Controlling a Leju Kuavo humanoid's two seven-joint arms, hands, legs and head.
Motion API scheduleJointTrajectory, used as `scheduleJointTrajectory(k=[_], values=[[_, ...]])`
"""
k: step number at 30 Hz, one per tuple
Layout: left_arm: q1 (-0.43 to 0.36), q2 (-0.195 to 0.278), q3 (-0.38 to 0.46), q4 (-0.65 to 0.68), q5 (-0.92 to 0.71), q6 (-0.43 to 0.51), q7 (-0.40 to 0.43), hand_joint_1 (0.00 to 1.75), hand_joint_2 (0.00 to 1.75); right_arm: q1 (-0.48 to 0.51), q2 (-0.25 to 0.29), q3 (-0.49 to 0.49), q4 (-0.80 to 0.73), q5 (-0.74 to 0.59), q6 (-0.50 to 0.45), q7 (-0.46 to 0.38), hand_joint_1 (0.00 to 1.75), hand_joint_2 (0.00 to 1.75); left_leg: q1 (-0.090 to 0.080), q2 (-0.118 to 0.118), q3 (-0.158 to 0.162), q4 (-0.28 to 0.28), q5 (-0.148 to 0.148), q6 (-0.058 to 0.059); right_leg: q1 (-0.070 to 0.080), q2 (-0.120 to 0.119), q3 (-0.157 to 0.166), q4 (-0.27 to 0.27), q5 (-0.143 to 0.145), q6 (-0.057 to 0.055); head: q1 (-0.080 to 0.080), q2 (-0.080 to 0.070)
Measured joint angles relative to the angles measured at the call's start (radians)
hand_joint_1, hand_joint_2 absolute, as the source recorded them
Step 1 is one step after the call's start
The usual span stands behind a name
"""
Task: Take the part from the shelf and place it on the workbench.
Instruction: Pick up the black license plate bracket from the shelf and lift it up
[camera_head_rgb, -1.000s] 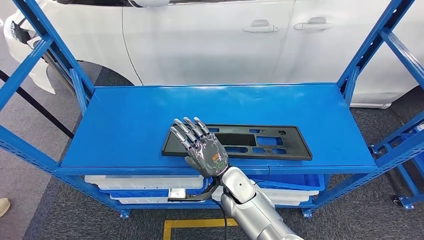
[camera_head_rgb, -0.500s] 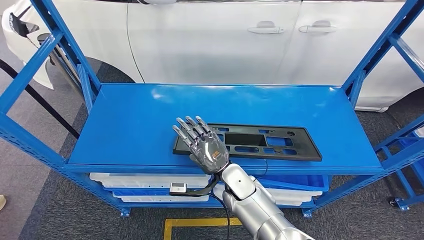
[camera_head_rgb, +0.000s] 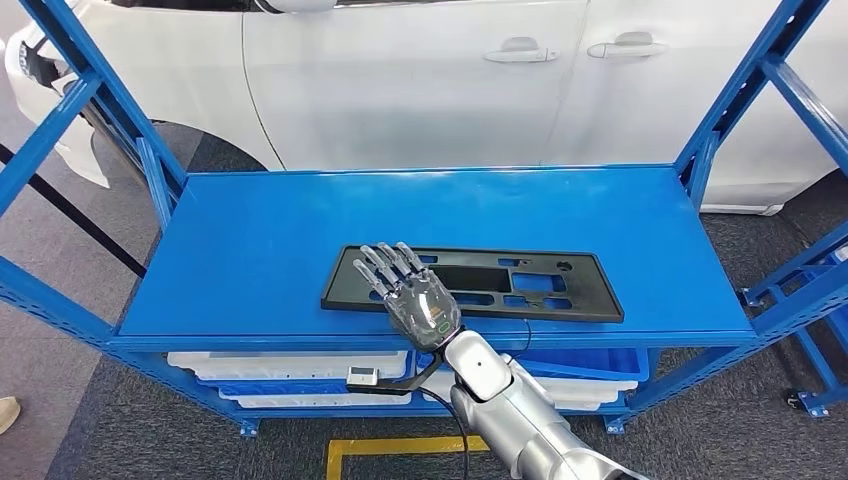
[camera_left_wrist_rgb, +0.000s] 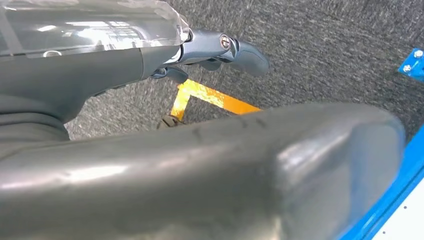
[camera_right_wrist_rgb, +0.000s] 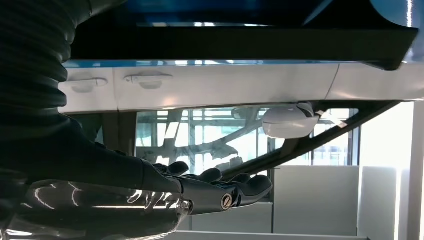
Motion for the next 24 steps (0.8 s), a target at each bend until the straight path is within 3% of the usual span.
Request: scheduleJointTrajectory(k=[2, 4, 7, 9, 12, 13, 14, 15, 17, 19, 23, 24], values=[[-0.001, 0.002, -0.004, 0.0, -0.002, -0.001, 0.0, 0.0, 0.0, -0.015, -0.005, 0.002, 0.017, 0.005, 0.0, 0.012, 0.0, 1.75, -0.001, 0.0, 0.062, -0.135, 0.069, 0.006, 0.001, 0.002, 0.001, 0.003, -0.003, 0.004, 0.0, 0.0], [-0.003, 0.004, -0.009, 0.0, -0.004, -0.002, -0.001, 0.0, 0.0, -0.034, -0.01, 0.004, 0.037, 0.007, 0.0, 0.02, 0.0, 1.75, -0.004, -0.001, 0.104, -0.228, 0.097, 0.019, 0.005, 0.003, -0.001, 0.007, -0.005, 0.014, 0.0, 0.0], [-0.003, 0.004, -0.015, 0.0, -0.003, -0.002, 0.0, 0.0, 0.0, -0.048, -0.019, 0.004, 0.062, 0.006, 0.0, 0.025, 0.0, 1.75, -0.006, -0.002, 0.11, -0.245, 0.099, 0.039, 0.005, 0.003, -0.001, 0.006, -0.004, 0.031, 0.0, 0.0], [-0.004, 0.004, -0.017, 0.0, -0.003, -0.002, 0.0, 0.0, 0.0, -0.054, -0.025, 0.004, 0.072, 0.009, 0.0, 0.034, 0.0, 1.75, -0.001, -0.001, 0.113, -0.251, 0.104, 0.051, 0.004, 0.003, -0.014, 0.038, -0.028, 0.042, 0.0, 0.0], [-0.005, 0.004, -0.02, 0.0, -0.002, -0.002, 0.0, 0.0, 0.0, -0.064, -0.036, 0.015, 0.096, 0.022, 0.0, 0.105, 0.0, 1.75, -0.002, 0.001, 0.112, -0.254, 0.105, 0.062, 0.0, 0.003, -0.098, 0.216, -0.117, 0.051, 0.0, 0.0], [-0.005, 0.004, -0.021, 0.0, -0.002, -0.003, 0.0, 0.0, 0.0, -0.069, -0.04, 0.029, 0.113, 0.025, 0.0, 0.15, 0.0, 1.75, -0.003, 0.001, 0.112, -0.253, 0.105, 0.063, -0.001, 0.003, -0.125, 0.269, -0.132, 0.053, 0.0, 0.0], [-0.004, 0.004, -0.021, 0.0, -0.001, -0.003, 0.0, 0.0, 0.0, -0.078, -0.044, 0.051, 0.133, 0.026, 0.0, 0.202, 0.0, 1.75, -0.004, 0.001, 0.112, -0.253, 0.105, 0.063, -0.002, 0.003, -0.136, 0.288, -0.129, 0.053, 0.0, 0.0], [-0.004, 0.004, -0.021, 0.0, -0.001, -0.002, 0.0, 0.0, 0.0, -0.092, -0.047, 0.078, 0.156, 0.027, 0.001, 0.255, 0.0, 1.75, -0.004, 0.001, 0.112, -0.251, 0.104, 0.062, -0.003, 0.003, -0.128, 0.268, -0.106, 0.053, 0.0, 0.0], [-0.006, 0.004, -0.022, 0.0, 0.001, 0.0, 0.001, 0.0, 0.0, -0.132, -0.051, 0.138, 0.21, 0.028, 0.007, 0.342, 0.0, 1.75, -0.004, 0.0, 0.114, -0.248, 0.101, 0.059, -0.002, 0.002, -0.067, 0.14, -0.039, 0.047, 0.0, 0.0], [-0.008, 0.003, -0.022, 0.0, 0.003, 0.001, 0.001, 0.0, 0.0, -0.171, -0.055, 0.183, 0.261, 0.028, 0.021, 0.391, 0.05, 1.75, -0.007, 0.0, 0.113, -0.242, 0.097, 0.05, 0.0, 0.002, -0.017, 0.034, -0.004, 0.038, 0.0, 0.0], [-0.007, 0.003, -0.023, 0.0, 0.007, 0.002, 0.001, 0.0, 0.0, -0.219, -0.071, 0.201, 0.319, 0.028, 0.061, 0.429, 1.73, 1.75, -0.006, -0.001, 0.112, -0.238, 0.091, 0.028, 0.003, 0.001, -0.003, 0.003, 0.002, 0.018, 0.0, 0.0], [-0.006, 0.004, -0.023, 0.0, 0.008, 0.002, 0.001, 0.0, 0.0, -0.229, -0.076, 0.201, 0.33, 0.027, 0.075, 0.436, 1.75, 1.75, -0.005, -0.001, 0.104, -0.219, 0.077, 0.023, 0.0, 0.0, -0.001, -0.001, 0.005, 0.012, 0.0, 0.0]])
